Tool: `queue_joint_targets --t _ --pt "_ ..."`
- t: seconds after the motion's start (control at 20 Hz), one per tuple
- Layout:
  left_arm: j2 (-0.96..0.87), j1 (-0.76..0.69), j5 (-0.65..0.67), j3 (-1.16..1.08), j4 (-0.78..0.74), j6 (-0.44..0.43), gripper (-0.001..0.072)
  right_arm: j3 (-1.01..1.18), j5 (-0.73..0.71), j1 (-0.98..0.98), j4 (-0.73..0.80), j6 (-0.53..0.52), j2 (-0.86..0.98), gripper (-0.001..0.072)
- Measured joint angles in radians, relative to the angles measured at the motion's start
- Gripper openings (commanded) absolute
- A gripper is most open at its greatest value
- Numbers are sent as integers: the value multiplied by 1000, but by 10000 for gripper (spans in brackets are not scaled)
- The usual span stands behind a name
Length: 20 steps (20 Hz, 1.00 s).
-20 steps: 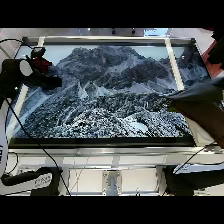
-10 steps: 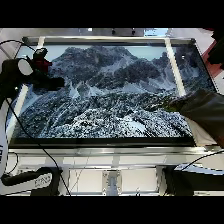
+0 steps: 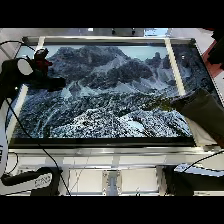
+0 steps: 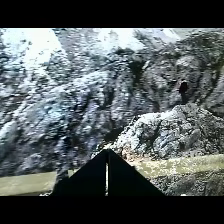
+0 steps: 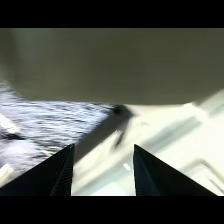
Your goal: Fold the shirts.
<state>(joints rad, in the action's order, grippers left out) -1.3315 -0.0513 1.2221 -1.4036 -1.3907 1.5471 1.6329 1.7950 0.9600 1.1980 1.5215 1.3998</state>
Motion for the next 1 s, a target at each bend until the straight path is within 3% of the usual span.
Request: queue_joint_targets --t 0.2,0.3,0.35,0.7,1.0 --pt "0 0 -48 0 117 -1 13 12 -109 -189 -316 -123 -18 413" --pt "0 0 -70 0 168 -1 13 14 -180 -332 -356 -194 -21 289" --pt "0 0 -73 0 189 -1 12 14 -214 -404 -343 -217 -22 265" --pt "0 0 -15 0 241 1 12 16 -396 -820 26 -281 -21 267" --pt "0 0 58 0 248 2 12 16 -473 -933 258 -294 -21 267"
